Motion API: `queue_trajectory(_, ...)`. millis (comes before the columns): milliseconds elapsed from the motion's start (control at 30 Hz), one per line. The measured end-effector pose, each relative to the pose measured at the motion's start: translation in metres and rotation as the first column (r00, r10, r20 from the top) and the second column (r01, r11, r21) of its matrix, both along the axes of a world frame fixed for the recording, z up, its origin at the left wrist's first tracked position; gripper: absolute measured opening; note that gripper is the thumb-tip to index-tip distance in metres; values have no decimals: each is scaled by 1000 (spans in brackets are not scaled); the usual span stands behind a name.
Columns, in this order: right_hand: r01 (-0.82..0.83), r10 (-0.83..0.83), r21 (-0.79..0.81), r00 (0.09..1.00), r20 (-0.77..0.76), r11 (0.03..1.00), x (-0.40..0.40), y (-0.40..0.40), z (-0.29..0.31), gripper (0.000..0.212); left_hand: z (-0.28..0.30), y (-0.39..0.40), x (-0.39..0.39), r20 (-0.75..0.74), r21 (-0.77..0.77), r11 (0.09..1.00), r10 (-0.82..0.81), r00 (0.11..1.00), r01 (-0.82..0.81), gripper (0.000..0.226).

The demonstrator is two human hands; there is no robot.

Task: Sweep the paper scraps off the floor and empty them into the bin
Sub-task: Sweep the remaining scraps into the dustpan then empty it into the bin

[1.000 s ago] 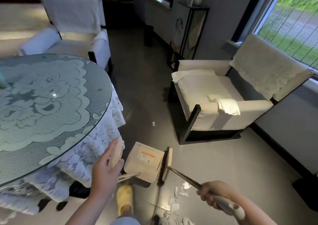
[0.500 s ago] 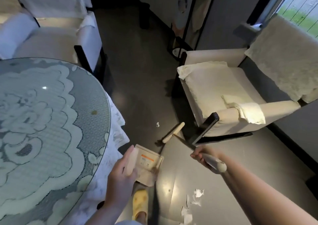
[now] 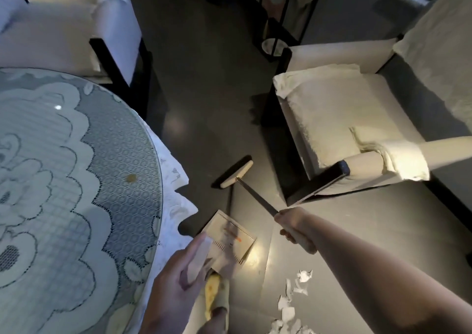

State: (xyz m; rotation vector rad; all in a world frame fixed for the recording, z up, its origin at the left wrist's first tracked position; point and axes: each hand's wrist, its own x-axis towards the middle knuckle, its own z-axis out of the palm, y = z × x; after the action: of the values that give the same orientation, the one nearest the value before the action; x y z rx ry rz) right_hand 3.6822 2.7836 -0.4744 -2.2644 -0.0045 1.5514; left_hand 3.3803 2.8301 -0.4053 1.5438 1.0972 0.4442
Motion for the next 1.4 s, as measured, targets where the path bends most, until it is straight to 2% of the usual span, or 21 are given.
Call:
queue_trajectory(133,94,-93,-48,995,32,994,-20,-58,-2,24,-2,-6,-10,-27,3,998,69,997,-69,76)
queue_trajectory(267,60,-57,-79,998,32,995,-29,-139,13,21,13,-23,-8,24,-30,991,132,991,-131,72)
queue_trajectory(433,38,-31,-104,997,66,994,-52,-254,27,22,35,-69,-8,2,-14,996,92,996,-92,66)
queue_trajectory(533,82,-75,-91,994,80,992,-73,-328,34,22,40,-111,-10,-4,0,998,58,998,-58,74)
queue_trajectory(633,104,-84,-144,987,138,984,-94,-395,42,21,38,-154,-12,7,-22,997,77,997,-77,75)
queue_trajectory(733,114,-94,-145,986,137,983,-112,-464,46,15,39,-191,-16,73,-83,982,176,982,-170,69)
queue_trajectory(833,194,-192,-75,981,32,978,-128,-520,65,11,35,-216,-23,150,-241,931,316,937,-275,66)
queue_trajectory(933,287,-287,31,958,22,958,-136,-547,92,26,45,-233,-25,200,-474,808,485,851,-349,72)
queue_trajectory(1033,443,-443,111,896,-31,889,-143,-569,109,24,57,-250,-26,257,-634,697,598,759,-335,72)
queue_trajectory(1100,495,-497,144,867,-21,857,-146,-575,110,23,56,-259,-28,251,-613,719,571,782,-329,72)
queue_trajectory(1167,465,-478,142,875,79,874,-142,-569,105,22,55,-265,-29,240,-590,728,572,785,-350,71)
queue_trajectory(1233,482,-503,169,857,115,860,-134,-555,103,17,56,-270,-24,231,-561,748,554,800,-356,66)
queue_trajectory(1300,547,-568,183,818,92,817,-122,-545,99,7,58,-274,-20,236,-534,783,499,833,-318,63)
queue_trajectory(1400,528,-546,144,820,172,837,-113,-544,92,13,61,-281,-18,260,-401,876,389,884,-268,66)
